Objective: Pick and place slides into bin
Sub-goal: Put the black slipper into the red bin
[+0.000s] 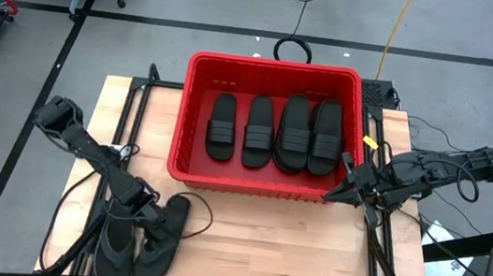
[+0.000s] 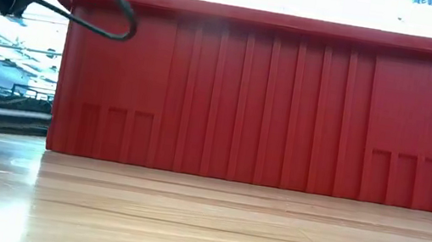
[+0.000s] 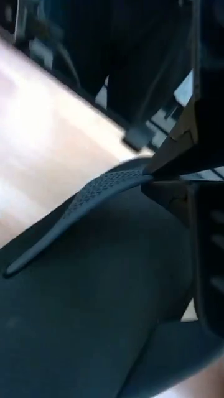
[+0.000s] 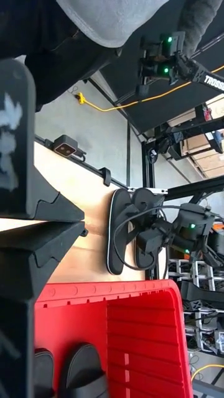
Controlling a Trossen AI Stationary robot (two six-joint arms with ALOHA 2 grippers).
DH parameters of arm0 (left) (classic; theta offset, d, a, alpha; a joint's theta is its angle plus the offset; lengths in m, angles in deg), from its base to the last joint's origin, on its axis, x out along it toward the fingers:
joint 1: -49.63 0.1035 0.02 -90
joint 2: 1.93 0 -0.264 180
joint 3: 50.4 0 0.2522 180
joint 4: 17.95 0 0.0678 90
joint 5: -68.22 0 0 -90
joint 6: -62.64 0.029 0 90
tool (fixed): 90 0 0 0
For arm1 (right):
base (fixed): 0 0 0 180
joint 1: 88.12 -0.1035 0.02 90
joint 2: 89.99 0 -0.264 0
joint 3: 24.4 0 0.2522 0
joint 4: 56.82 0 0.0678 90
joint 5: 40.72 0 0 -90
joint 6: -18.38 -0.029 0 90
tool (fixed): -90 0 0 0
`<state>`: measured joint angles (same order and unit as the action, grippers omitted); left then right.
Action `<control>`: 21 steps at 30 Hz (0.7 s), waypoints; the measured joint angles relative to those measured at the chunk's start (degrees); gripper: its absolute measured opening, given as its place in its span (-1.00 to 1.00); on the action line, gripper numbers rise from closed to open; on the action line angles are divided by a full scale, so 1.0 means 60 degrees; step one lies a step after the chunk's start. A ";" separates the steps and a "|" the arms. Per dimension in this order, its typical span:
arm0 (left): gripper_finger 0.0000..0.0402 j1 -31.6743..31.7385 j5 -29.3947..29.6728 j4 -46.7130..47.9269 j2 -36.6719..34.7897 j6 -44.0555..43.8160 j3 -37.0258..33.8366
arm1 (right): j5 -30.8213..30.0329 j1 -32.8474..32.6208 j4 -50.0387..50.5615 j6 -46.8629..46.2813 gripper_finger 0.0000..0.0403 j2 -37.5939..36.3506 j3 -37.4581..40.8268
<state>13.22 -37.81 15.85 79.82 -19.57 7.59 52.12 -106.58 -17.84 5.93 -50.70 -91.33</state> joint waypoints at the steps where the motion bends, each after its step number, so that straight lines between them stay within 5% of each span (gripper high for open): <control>1: -0.98 0.0000 -0.0004 -0.0203 0.0000 -0.0043 0.0006 | 0.0000 0.0014 0.0000 0.0030 -1.00 0.0000 0.0000; 14: -1.00 -0.0471 -0.0236 -0.1276 -0.0007 0.2395 0.3193 | 0.0000 0.0021 0.0336 0.0274 -1.00 -0.0212 0.0000; 21: -1.00 0.0528 -0.0185 0.0775 -0.0011 0.3538 0.5992 | 0.0013 0.0021 0.0656 0.0529 -1.00 -0.0416 -0.0004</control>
<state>16.39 -38.92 20.51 79.76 1.66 43.54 52.19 -106.45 -13.91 9.11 -53.19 -91.35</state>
